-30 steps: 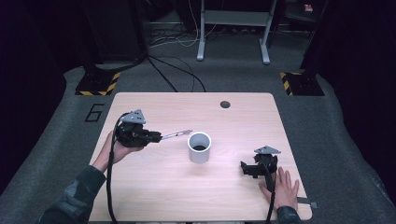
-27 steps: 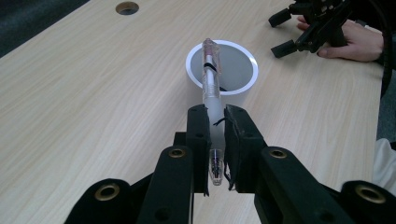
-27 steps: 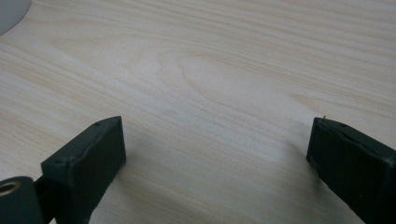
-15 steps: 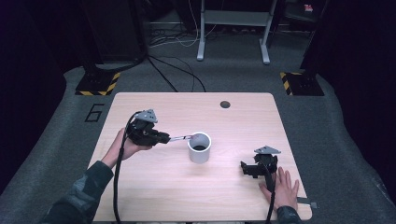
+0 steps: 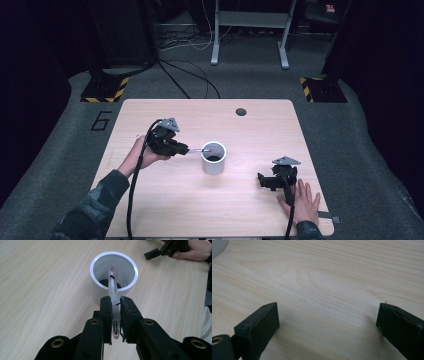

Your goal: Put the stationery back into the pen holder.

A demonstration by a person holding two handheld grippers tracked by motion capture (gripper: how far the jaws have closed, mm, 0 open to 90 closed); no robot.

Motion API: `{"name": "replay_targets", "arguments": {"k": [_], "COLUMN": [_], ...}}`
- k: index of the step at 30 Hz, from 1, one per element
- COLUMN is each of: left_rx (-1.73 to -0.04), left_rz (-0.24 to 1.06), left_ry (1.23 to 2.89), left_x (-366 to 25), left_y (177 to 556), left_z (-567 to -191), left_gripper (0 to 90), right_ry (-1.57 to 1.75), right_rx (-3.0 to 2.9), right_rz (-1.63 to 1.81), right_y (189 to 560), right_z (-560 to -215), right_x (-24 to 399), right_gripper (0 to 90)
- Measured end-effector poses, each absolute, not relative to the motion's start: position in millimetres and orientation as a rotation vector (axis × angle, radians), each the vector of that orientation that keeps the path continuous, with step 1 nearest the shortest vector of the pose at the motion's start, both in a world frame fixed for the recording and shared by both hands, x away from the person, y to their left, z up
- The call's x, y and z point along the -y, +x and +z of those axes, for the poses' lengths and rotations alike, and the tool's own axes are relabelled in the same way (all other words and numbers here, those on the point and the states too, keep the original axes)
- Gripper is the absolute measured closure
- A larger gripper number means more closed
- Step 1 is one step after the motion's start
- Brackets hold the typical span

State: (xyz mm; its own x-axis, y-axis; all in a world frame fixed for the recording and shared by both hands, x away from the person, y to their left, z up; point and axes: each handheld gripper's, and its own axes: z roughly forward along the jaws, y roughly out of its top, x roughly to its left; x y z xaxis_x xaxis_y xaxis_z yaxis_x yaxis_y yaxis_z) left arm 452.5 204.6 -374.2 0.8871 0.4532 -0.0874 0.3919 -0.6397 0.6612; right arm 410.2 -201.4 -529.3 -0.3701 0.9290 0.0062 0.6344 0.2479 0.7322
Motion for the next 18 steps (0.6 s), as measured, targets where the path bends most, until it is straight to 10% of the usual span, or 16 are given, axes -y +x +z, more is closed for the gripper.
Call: {"name": "replay_targets", "arguments": {"k": [18], "left_rx": [-0.605], "left_rz": [0.096], "left_ry": [2.337], "left_x": [-181], "left_y": [460], "left_z": [-389], "left_gripper": [79.8], "right_ry": [1.427], "right_rx": [-2.094], "right_rz": [0.918], "right_y": [410], "right_z": [-529], "right_x": [201], "right_gripper": [4.0]}}
